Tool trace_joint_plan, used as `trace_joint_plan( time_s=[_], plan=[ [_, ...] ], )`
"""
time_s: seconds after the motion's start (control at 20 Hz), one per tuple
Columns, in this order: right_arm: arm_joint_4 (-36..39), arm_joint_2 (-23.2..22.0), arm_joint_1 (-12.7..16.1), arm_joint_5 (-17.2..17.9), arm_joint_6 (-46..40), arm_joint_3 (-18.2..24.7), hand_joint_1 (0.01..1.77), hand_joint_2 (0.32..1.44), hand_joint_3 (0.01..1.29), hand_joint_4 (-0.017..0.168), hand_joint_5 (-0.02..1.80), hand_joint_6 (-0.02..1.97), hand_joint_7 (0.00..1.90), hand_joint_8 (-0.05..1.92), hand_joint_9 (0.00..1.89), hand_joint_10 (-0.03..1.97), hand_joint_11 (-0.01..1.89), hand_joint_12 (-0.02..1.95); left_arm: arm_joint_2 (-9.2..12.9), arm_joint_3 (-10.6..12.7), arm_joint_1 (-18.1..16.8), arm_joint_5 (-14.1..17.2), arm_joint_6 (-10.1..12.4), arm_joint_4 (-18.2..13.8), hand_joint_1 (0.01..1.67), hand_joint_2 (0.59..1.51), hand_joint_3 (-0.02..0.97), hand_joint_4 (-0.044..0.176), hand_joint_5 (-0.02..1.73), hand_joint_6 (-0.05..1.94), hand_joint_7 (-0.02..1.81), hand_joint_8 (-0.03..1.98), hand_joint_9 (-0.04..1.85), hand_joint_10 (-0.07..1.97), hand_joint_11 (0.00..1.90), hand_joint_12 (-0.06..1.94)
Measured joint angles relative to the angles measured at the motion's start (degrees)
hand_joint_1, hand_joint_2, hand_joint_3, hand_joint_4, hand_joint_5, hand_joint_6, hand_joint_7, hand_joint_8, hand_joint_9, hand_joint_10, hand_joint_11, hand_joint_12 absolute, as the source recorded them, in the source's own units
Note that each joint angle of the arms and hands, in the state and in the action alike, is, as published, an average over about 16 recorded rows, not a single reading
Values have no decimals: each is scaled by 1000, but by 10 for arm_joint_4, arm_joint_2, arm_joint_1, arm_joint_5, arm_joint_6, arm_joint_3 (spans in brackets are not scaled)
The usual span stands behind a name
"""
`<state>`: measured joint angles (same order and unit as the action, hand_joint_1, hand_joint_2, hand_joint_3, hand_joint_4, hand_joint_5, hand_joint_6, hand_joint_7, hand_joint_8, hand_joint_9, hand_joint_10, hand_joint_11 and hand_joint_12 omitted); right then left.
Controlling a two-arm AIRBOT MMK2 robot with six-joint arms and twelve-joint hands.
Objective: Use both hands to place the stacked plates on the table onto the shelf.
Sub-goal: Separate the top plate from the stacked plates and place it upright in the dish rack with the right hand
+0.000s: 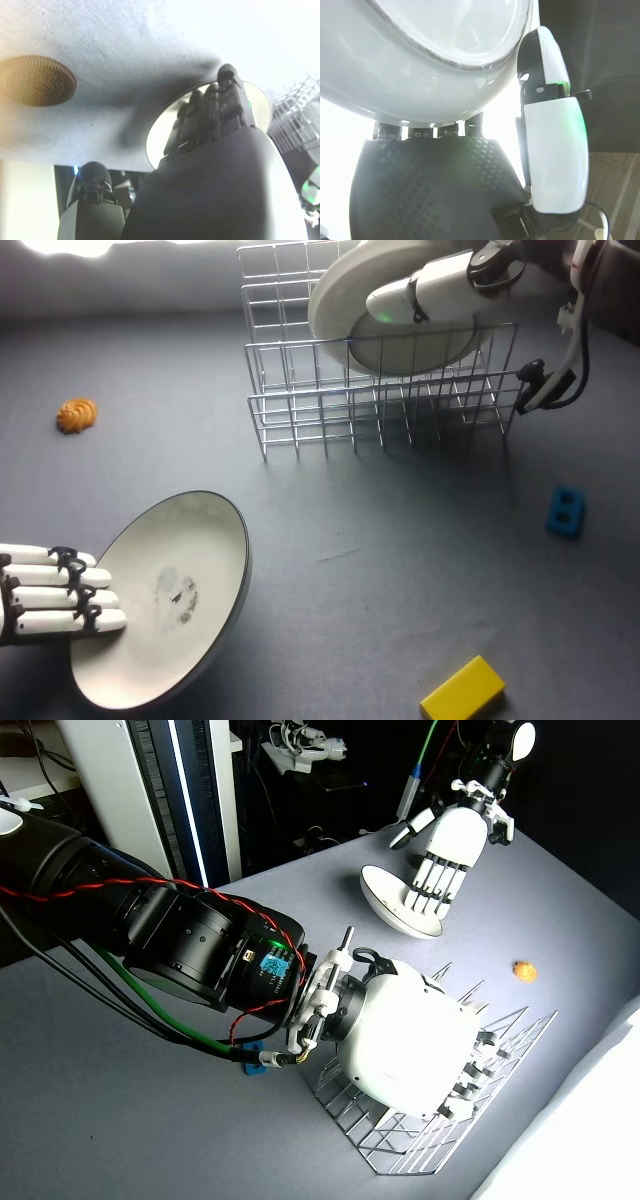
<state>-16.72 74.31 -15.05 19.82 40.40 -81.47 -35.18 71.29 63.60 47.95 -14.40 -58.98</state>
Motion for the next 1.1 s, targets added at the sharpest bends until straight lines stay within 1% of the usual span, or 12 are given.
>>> trace_joint_plan(
  time_s=[0.3, 0.4, 0.5, 0.8, 1.1],
  plan=[
    [-1, -2, 7, -14, -1, 1, 809, 1091, 15, -9, 608, 60, 740, 26, 875, 47, 380, 1318, 2, -5, 6, 0, 0, 6, 21, 1085, 19, -12, -10, -33, -1, -7, -24, -39, 26, 23],
    [0, -3, 8, -17, -1, 1, 783, 1089, 15, -8, 575, 60, 706, 41, 847, 86, 317, 1325, 2, -7, 8, 0, 1, 8, 21, 1085, 19, -12, -10, -33, -2, -7, -24, -39, 26, 23],
    [0, -3, 10, -21, -1, 2, 756, 1084, 14, -7, 529, 111, 647, 136, 782, 217, 253, 1352, 2, -7, 9, 0, 0, 10, 21, 1086, 20, -12, -10, -33, -2, -7, -24, -40, 26, 23],
    [3, -6, 14, -30, 1, 5, 699, 1051, 15, -5, 354, 328, 415, 513, 497, 654, 92, 1412, 3, -7, 10, 0, 0, 11, 21, 1090, 20, -12, -9, -33, -3, -7, -24, -40, 26, 24],
    [7, -9, 20, -35, 4, 10, 699, 1016, 15, -3, 234, 535, 213, 864, 227, 1032, 33, 1425, 3, -7, 10, 0, 0, 10, 20, 1091, 19, -12, -9, -33, -5, -7, -24, -40, 27, 24]
  ],
)
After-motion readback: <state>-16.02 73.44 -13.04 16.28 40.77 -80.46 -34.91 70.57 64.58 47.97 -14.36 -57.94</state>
